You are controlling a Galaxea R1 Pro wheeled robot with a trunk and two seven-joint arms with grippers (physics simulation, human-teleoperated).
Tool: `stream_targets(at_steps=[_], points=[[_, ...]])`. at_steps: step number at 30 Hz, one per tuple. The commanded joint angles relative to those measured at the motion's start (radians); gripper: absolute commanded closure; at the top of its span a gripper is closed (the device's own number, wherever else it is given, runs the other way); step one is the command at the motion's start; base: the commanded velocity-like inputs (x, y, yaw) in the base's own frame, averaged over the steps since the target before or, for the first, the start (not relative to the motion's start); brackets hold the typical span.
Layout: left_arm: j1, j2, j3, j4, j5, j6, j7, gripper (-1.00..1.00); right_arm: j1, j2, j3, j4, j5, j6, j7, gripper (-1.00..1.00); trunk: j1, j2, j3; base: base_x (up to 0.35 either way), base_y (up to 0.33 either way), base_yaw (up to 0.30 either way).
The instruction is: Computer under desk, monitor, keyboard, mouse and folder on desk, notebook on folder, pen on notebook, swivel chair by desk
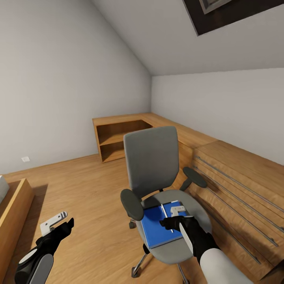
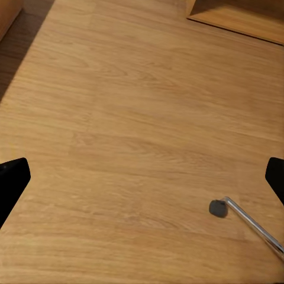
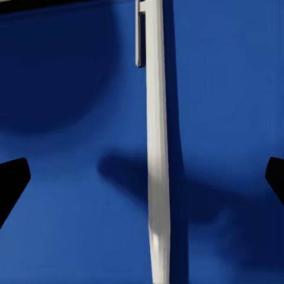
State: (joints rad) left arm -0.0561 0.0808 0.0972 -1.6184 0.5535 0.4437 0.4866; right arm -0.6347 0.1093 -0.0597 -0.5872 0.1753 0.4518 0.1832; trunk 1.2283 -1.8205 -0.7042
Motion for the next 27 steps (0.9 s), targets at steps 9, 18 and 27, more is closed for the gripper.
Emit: stream_targets(at_steps=[9,18,27], points=[[0.000,0.000,0.000,-0.001,0.010,0.003,0.007,-1.00,0.000,0.001,-0.006,-0.002,0.012,0.005,-0.002,-1.00,0.000,-0.001,-0.001,0.000,0.000,0.000],[-0.001,0.000,0.000,-0.001,0.010,0.003,0.007,-1.00,0.000,0.001,-0.006,-0.002,0.012,0.005,-0.017,-1.00,0.023,-0.043,-0.020,0.000,0.000,0.000],[0.000,0.000,-0.001,-0.001,0.010,0.003,0.007,-1.00,0.000,0.001,-0.006,-0.002,0.012,0.005,-0.019,-1.00,0.034,-0.064,-0.029,0.000,0.000,0.000]])
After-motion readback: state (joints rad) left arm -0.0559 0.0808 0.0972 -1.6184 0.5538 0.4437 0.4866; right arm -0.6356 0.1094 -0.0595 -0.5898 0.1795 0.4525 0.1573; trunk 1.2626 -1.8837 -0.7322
